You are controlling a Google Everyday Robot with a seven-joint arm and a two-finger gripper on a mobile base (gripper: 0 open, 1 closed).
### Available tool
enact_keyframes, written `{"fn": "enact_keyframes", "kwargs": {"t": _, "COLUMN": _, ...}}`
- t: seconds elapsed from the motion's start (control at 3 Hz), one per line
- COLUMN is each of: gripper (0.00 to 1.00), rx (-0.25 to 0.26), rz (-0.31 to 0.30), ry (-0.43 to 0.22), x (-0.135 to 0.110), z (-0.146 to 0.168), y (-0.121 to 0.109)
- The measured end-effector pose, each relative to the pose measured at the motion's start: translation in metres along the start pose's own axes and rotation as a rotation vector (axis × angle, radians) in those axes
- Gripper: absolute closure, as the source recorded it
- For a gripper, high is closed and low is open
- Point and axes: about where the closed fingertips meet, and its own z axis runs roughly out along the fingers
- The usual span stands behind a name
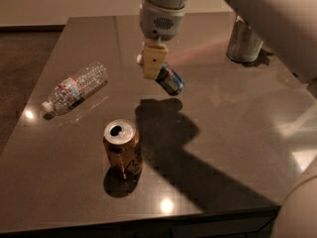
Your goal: Knock redbull can over
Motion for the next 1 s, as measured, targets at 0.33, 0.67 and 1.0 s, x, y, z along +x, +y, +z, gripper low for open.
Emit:
{"fn": "enact_keyframes", "kwargs": {"t": 0.33, "gripper": 0.83, "rx": -0.01, "rz": -0.04, "ry": 0.054, "x": -0.008, "z": 0.012, "y": -0.003}}
{"fn": "enact_keyframes", "kwargs": {"t": 0.67, "gripper": 0.6, "rx": -0.02, "rz": -0.067, "ry": 0.09, "x": -0.013, "z": 0.025, "y": -0.003}}
{"fn": "enact_keyframes", "kwargs": {"t": 1.0, "gripper": 0.36, "rx": -0.036, "rz": -0.092, "ry": 0.121, "x": -0.017, "z": 0.038, "y": 0.001}}
